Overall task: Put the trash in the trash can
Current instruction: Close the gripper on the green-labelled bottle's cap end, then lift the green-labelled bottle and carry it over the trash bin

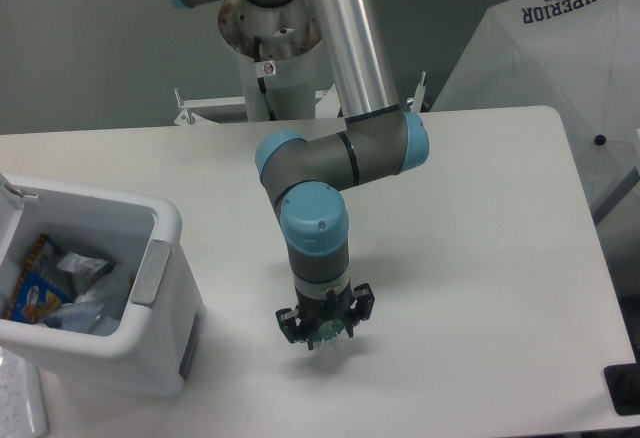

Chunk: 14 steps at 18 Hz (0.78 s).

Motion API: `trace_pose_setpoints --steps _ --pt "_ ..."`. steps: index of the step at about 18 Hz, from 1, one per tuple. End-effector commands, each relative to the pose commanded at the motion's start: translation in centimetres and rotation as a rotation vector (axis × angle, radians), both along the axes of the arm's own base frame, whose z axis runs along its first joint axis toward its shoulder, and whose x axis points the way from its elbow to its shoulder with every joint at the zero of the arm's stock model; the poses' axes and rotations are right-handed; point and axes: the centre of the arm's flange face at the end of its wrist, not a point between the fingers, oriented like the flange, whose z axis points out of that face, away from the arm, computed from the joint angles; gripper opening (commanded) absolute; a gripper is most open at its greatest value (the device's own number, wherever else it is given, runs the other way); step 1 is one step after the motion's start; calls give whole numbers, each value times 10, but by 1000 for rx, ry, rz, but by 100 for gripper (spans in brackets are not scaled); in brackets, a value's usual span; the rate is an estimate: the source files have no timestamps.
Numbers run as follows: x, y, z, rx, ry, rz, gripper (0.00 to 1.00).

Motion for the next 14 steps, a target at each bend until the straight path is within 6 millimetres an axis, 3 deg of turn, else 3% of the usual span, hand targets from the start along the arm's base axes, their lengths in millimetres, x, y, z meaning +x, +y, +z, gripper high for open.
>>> trace_pose_setpoints --steps 5,10,14 --pt "-4 4 13 19 20 0 67" --pt "-16 16 61 75 99 -19 67" --pt "-27 23 88 99 157 -30 67"
